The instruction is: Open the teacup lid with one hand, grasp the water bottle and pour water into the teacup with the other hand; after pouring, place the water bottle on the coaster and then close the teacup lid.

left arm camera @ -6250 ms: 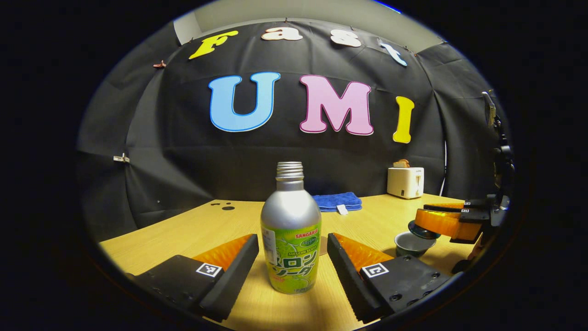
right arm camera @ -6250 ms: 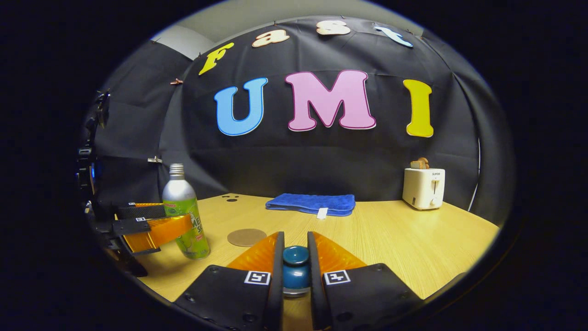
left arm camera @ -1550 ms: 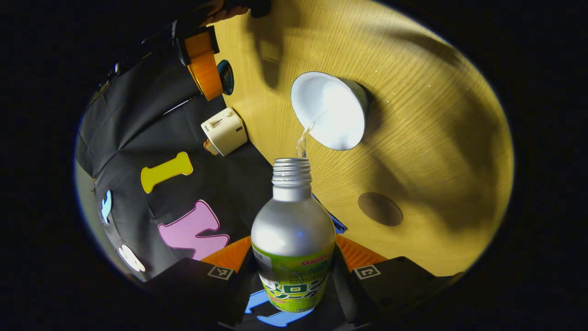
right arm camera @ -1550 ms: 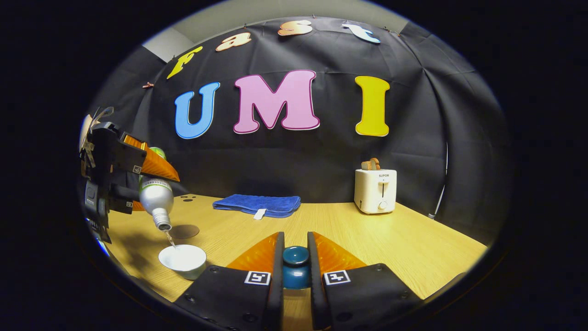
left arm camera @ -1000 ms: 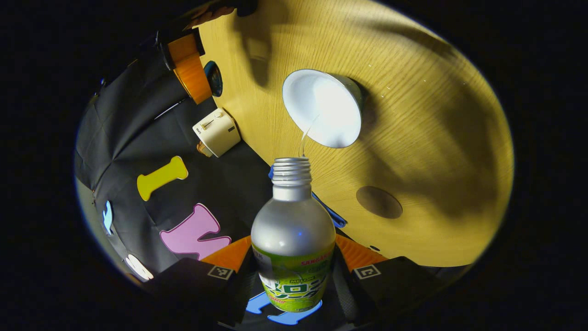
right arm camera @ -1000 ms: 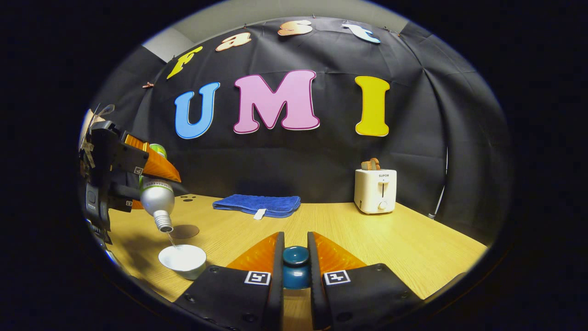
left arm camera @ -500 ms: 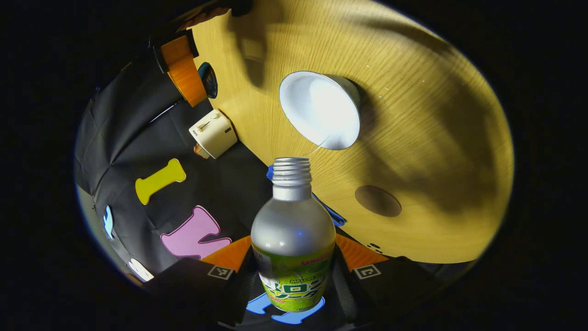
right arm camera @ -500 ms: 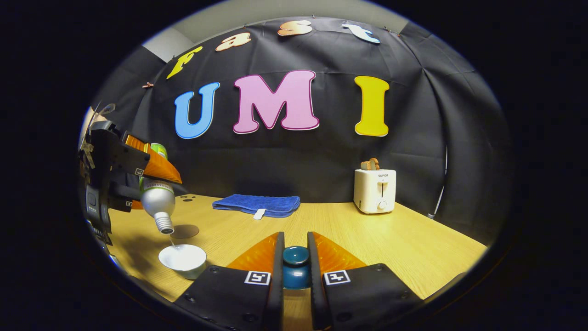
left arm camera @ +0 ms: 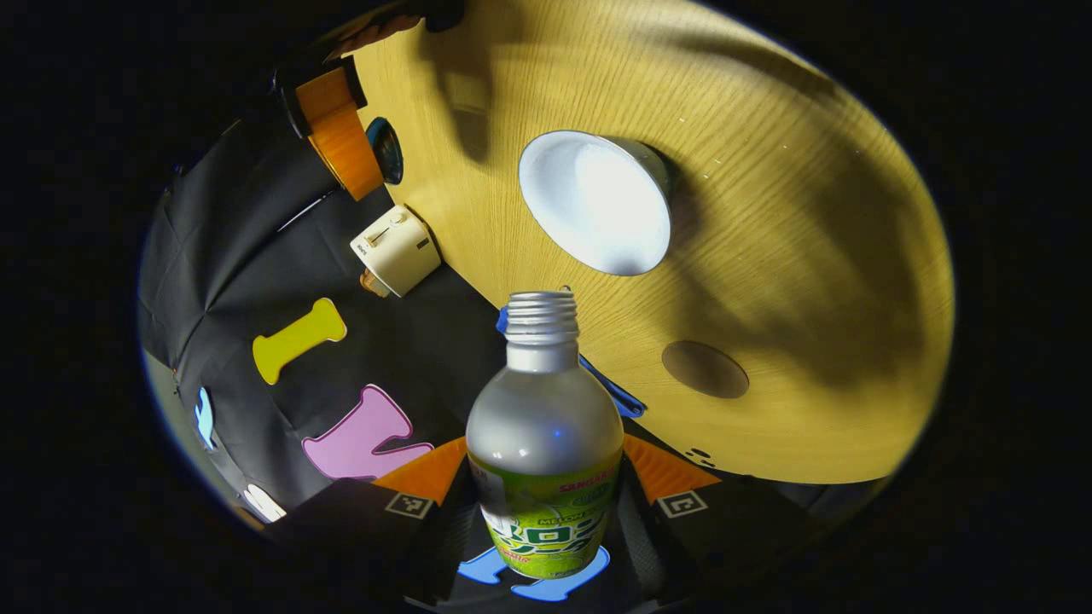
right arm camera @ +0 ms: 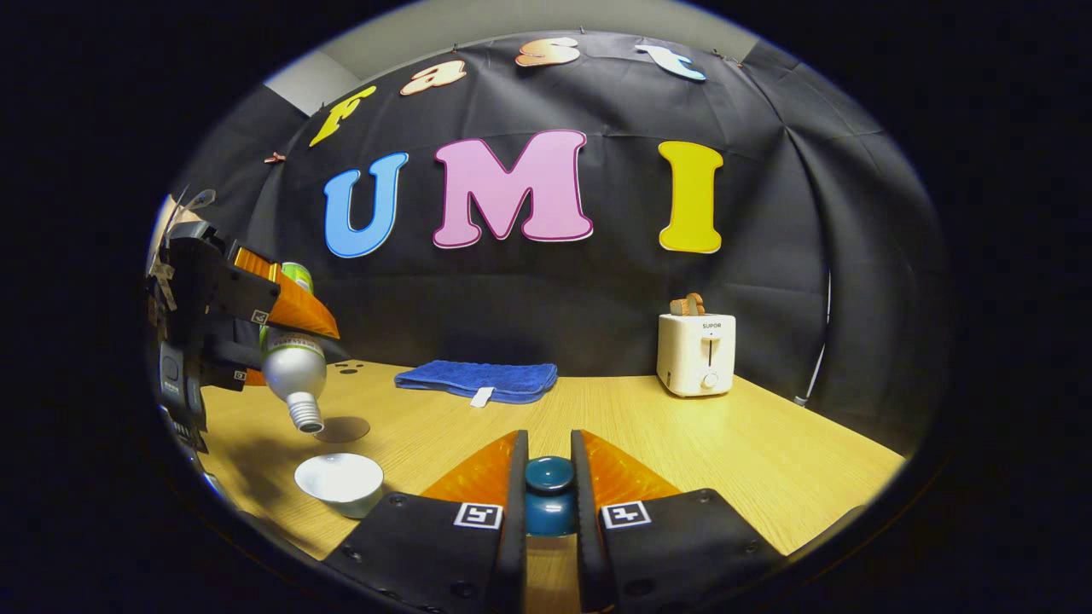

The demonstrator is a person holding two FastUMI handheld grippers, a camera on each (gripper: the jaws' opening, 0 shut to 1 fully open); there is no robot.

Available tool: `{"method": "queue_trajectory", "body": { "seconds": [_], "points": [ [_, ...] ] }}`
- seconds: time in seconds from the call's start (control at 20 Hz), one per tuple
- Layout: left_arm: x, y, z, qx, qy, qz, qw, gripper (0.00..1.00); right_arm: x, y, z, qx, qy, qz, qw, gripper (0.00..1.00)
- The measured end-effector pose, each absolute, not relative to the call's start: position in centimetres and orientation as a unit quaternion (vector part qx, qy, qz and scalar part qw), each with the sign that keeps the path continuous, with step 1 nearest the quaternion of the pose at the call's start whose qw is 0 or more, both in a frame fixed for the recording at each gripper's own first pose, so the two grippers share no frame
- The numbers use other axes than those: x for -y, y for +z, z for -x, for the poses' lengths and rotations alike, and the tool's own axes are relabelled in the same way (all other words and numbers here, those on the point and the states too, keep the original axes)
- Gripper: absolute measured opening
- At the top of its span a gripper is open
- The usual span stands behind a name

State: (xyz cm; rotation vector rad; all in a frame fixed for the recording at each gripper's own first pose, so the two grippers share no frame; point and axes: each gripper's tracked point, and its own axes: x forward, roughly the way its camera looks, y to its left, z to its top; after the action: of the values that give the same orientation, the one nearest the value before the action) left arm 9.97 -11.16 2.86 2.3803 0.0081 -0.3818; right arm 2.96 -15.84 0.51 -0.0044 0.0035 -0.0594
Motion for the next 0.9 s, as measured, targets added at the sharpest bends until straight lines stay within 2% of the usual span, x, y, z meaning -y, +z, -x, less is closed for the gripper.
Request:
{"method": "queue_trajectory", "body": {
  "seconds": [0.9],
  "points": [
    [11.56,2.80,-9.77,0.011,-0.151,-0.925,0.348,0.80,15.74,0.51,-2.86,-0.002,-0.027,0.002,1.000,0.28]
  ]
}}
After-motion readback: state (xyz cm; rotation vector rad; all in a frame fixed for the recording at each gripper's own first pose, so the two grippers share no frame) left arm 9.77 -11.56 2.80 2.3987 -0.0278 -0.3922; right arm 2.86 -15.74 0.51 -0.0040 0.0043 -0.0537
